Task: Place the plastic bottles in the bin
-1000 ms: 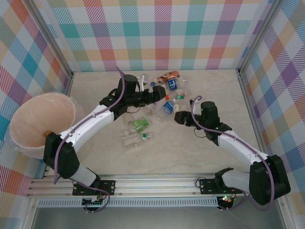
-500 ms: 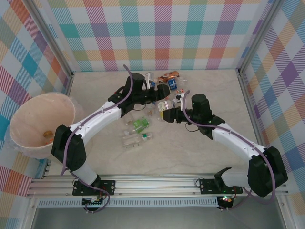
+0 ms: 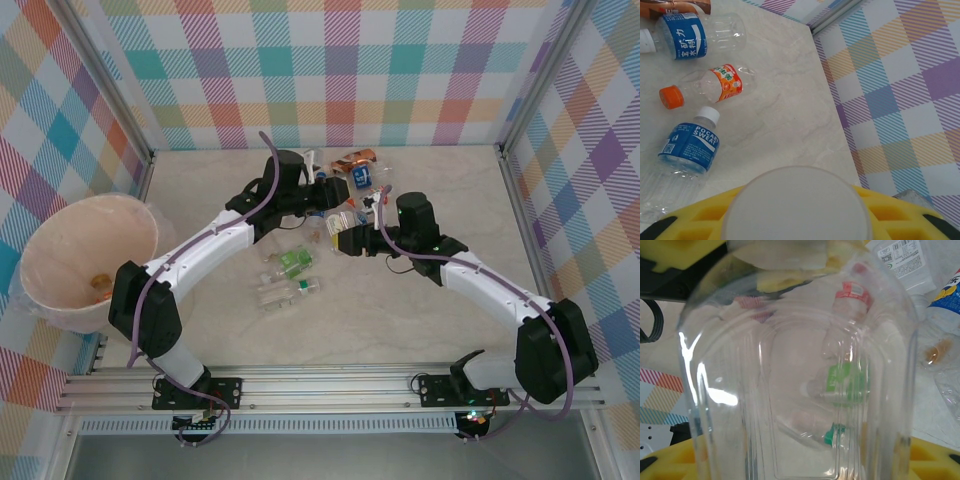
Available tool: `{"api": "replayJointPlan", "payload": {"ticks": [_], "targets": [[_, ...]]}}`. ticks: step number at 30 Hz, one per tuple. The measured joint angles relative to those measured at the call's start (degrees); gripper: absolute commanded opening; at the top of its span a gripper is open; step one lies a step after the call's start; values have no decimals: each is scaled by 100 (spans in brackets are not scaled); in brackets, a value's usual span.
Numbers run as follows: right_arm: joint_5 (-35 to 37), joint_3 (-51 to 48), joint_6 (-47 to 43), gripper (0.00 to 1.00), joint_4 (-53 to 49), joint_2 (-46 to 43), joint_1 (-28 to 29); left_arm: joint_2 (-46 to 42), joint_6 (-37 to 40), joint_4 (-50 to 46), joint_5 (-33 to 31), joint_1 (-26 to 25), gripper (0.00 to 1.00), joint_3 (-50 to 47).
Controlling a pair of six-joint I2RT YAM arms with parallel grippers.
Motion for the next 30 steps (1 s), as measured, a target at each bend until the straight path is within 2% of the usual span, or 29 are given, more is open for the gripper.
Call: {"api": "replayJointPlan", "payload": {"ticks": [4,7,9,17,23,30], "targets": [[7,7,-2,69,-33,0,0,-11,22,-28,-48,-2,36,0],[127,24,-129,84,-164,-35,0,-48,212,-144,-199,-28,36,0],[238,28,-234,100,-284,-149,0,-87,304,-245,-343,-28,36,-2],[979,-35,-483,100,-538,-955,0,-433,479,-483,-835,-26,35,-2],[2026,-551,-437,100,-402,-1670,0,-688,557,-798,-1222,61,35,-4],[3314,-1045,-203,100,-195,-2026,0,-1213,667,-1235,-1659,367,35,-81]]}}
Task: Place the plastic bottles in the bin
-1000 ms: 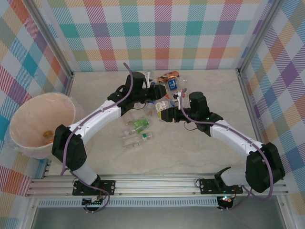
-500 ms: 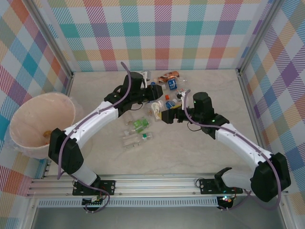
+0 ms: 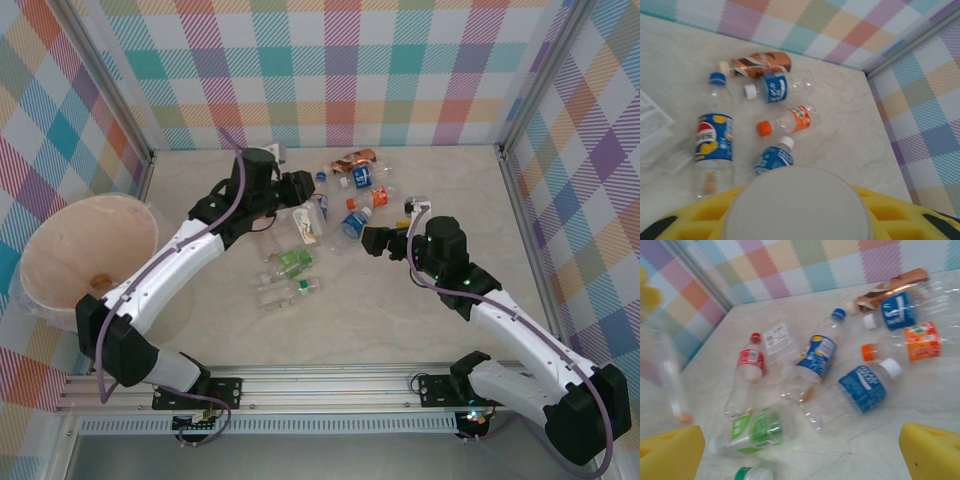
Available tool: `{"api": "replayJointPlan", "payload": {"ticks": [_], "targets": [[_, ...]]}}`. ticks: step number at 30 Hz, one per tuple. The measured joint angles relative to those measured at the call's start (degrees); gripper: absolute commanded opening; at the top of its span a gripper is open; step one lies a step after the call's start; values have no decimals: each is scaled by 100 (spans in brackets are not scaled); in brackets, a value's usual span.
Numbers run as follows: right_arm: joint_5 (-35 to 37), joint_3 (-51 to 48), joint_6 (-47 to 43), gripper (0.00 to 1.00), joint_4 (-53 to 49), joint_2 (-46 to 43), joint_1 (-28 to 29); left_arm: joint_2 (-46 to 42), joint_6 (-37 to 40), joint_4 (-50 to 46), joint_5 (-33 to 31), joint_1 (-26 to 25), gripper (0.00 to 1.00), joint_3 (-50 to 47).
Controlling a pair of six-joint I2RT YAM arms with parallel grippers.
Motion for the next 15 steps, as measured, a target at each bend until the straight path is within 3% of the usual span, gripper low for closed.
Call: {"api": "replayJointPlan", "payload": {"ticks": [6,15], "targets": [[542,-175,127,100,90,-33,0,-673,243,-448,-417,105,35,28],[682,-175,227,100,243,98,0,-1408,839,-994,-1001,131,35,708]]}}
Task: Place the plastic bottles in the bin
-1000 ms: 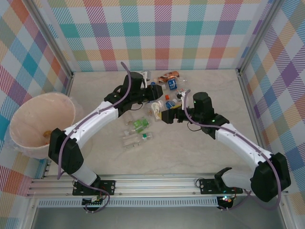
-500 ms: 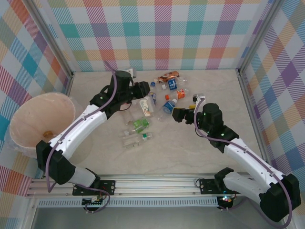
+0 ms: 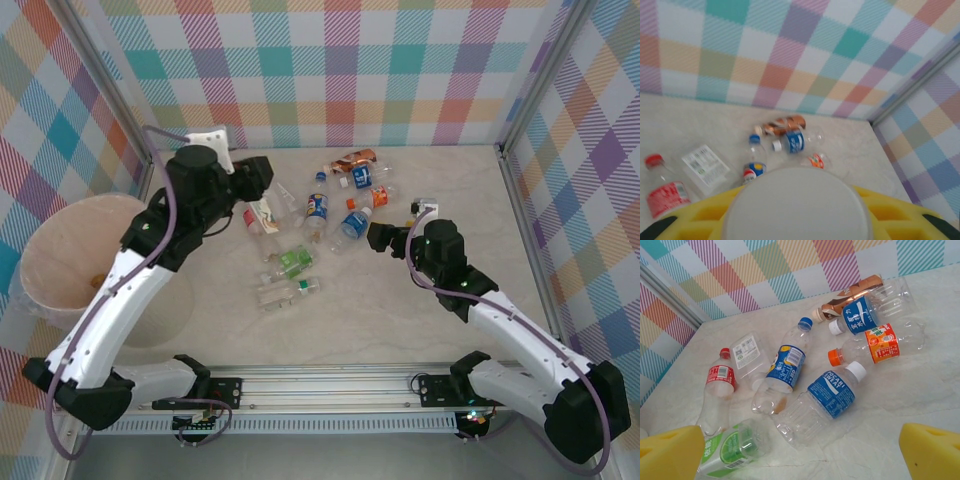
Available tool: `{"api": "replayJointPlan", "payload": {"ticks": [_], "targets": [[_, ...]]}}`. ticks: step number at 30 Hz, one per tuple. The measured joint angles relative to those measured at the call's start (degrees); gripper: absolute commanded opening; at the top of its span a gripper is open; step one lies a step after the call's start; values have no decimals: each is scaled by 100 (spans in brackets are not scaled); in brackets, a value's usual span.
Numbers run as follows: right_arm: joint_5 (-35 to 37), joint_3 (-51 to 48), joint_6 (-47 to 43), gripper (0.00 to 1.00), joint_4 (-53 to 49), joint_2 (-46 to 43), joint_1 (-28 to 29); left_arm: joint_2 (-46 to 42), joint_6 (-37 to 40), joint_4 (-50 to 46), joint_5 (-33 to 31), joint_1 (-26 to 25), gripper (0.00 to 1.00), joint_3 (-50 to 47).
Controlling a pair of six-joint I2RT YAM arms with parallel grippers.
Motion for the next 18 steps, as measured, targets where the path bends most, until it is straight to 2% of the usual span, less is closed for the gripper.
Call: {"api": "replayJointPlan", "payload": {"ticks": [9,16,18], "targets": [[2,0,24,100,116,83,0,-505,776,-442,-1526,7,35,614],[2,0,28,100,195,269,0,-577,1615,-573,-3075,26,39,905],[-2,0,35,100,254,341,0,-581,1832,-575,-3432,186,39,905]]}}
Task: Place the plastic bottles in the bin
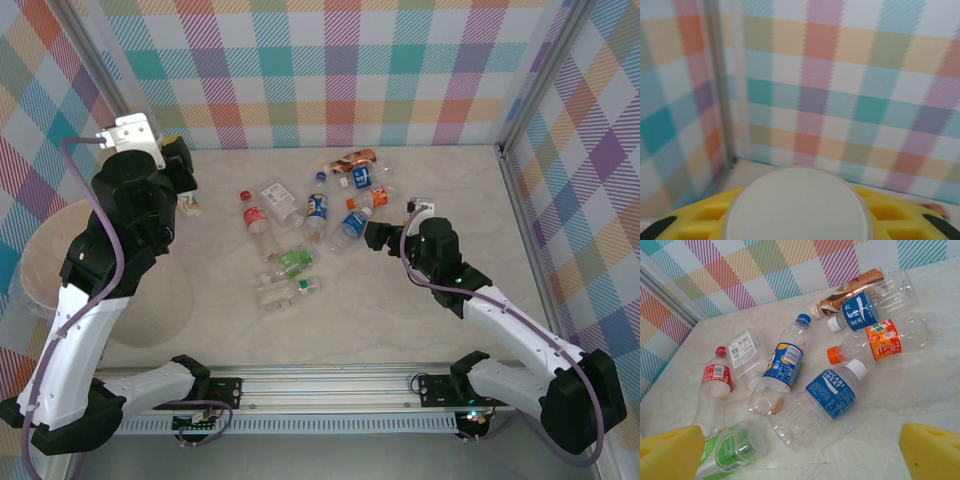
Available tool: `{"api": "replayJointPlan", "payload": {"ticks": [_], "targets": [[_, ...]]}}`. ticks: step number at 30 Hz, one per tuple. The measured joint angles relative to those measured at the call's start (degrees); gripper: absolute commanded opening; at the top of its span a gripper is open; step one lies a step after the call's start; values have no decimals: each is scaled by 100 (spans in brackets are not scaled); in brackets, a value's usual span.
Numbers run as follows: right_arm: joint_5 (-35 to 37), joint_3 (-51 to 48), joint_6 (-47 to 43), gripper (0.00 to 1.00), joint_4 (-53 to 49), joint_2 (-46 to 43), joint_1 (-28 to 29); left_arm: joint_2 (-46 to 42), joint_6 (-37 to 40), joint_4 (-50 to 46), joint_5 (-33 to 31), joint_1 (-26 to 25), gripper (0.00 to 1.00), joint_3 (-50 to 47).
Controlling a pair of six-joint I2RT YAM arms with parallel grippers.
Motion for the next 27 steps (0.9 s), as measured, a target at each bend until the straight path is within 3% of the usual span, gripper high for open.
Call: {"api": "replayJointPlan", "payload": {"ticks": [6,17,20,23,27], "targets": [[-122,7,13,100,66,223,0,74,83,-404,-350,1154,39,15],[-289,72,9,100,-4,280,0,76,-85,-1294,-896,2758,42,-153],[-302,166,2,100,-94,278,0,101,-195,-1532,-693,3285,43,-426],[-299,203,-15,100,-168,264,0,144,-422,-1768,-94,3993,43,-601],[-299,203,-17,100,-273,168,0,164,-629,-2004,269,4400,43,-811]]}}
